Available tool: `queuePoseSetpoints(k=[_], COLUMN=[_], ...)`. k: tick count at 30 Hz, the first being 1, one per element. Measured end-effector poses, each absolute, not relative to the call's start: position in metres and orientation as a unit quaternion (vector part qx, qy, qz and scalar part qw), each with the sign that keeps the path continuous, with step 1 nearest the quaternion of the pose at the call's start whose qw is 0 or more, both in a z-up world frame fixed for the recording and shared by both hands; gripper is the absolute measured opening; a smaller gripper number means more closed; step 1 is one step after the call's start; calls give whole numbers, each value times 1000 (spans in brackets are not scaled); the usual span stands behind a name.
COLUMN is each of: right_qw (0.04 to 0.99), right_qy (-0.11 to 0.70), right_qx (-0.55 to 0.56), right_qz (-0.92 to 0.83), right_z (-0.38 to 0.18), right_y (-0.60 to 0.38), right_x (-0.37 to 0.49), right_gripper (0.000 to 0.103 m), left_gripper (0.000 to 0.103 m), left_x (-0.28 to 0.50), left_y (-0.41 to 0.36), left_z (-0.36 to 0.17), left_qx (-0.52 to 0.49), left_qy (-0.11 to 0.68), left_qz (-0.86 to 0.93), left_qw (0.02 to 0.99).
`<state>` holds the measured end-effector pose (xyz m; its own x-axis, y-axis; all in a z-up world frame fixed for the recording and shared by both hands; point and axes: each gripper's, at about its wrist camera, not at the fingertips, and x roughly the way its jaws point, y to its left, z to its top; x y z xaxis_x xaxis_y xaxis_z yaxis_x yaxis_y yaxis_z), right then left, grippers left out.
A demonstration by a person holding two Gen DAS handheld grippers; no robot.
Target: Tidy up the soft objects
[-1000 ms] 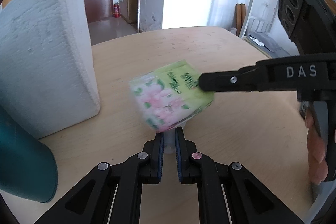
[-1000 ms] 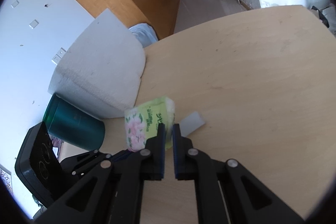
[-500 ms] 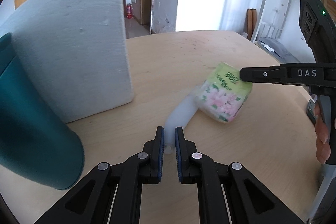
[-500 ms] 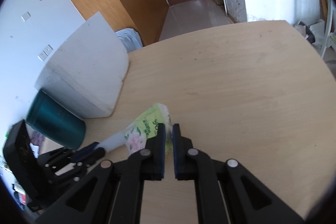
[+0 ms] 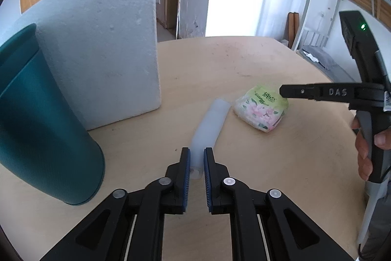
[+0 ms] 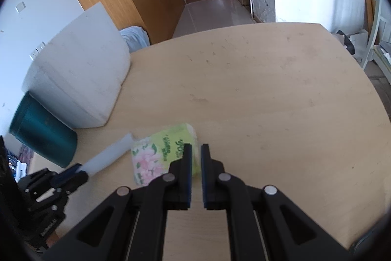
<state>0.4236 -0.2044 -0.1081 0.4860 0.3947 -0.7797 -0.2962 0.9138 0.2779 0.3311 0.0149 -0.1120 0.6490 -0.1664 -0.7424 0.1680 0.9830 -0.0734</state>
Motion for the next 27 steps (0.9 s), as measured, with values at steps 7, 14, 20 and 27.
queuePoseSetpoints(k=[7,14,20,27], right_qw=[864,871,864,858], right_qy=[460,447,453,461], right_qx=[43,39,23,-1], right_qz=[201,201,220,226], right_z=[-106,-103,-106,-114], right_y=[-200,-201,-190,-179], right_x=[421,420,417,417], right_gripper=[51,64,64,64], left_gripper=[24,25,26,37], left_x=[333,332,342,354], left_y=[15,6,-6,-9], left_z=[-103,-103,-105,-115], left_qx=[-3,22,43,55], left_qy=[393,395,397,403], left_qz=[-95,-103,-144,-145], left_qw=[915,913,906,902])
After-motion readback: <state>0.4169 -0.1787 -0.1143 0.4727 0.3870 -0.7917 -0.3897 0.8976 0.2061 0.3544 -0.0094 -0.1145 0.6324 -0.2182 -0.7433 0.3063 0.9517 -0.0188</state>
